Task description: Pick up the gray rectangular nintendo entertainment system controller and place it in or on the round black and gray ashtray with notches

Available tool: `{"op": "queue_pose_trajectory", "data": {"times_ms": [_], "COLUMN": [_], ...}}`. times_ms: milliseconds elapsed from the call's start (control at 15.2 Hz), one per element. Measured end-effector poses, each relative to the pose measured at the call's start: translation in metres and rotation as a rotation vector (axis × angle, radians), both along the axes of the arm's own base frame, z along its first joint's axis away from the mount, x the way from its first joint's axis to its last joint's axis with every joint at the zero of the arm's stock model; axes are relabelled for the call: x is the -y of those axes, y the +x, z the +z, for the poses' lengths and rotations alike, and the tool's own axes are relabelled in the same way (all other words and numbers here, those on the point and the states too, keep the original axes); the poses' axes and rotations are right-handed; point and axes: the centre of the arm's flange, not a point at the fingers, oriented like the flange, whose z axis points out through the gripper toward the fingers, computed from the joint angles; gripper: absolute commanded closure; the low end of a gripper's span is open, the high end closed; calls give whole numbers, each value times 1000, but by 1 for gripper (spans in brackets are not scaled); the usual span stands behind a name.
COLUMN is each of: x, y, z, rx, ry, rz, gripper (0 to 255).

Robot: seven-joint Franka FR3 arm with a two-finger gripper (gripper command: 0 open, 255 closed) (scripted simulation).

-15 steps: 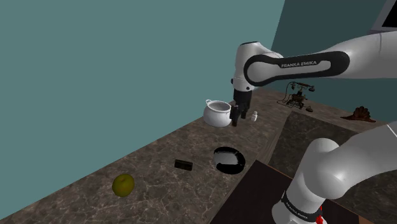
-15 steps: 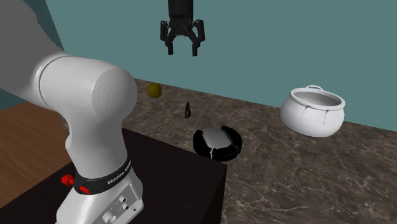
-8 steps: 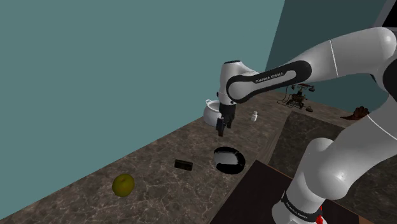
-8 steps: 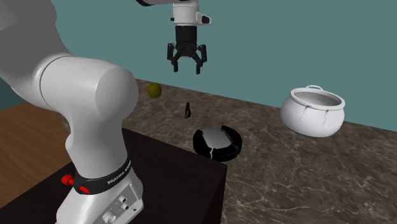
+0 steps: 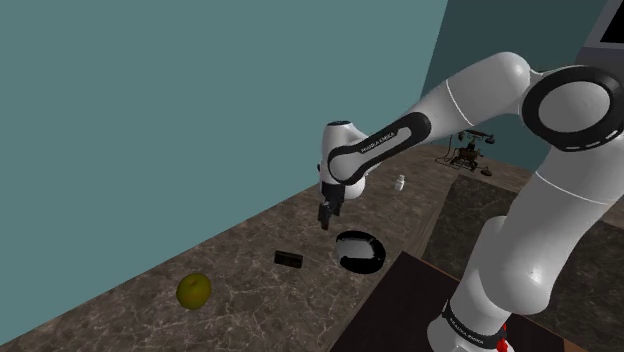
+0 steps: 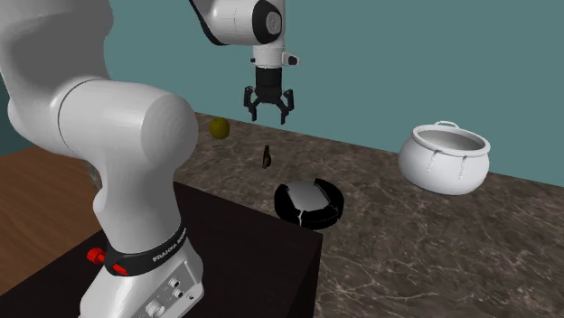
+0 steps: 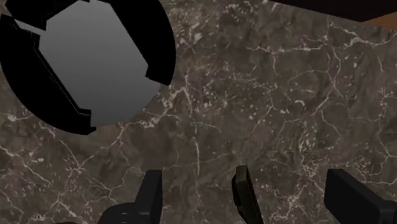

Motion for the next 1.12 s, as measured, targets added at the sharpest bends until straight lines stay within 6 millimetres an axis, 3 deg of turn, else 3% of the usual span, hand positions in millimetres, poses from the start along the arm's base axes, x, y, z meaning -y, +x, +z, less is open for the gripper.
{"op": "queue_pose_trajectory", "data": {"times_ms": [792,990,1122], "x": [-47,-59,-63], "y": [79,101,105], "z": [-130,-156,-170], "rx": [10,12,12], "ry": [40,50,54], "rz": [139,174,184], "gripper": [0,0,0]}}
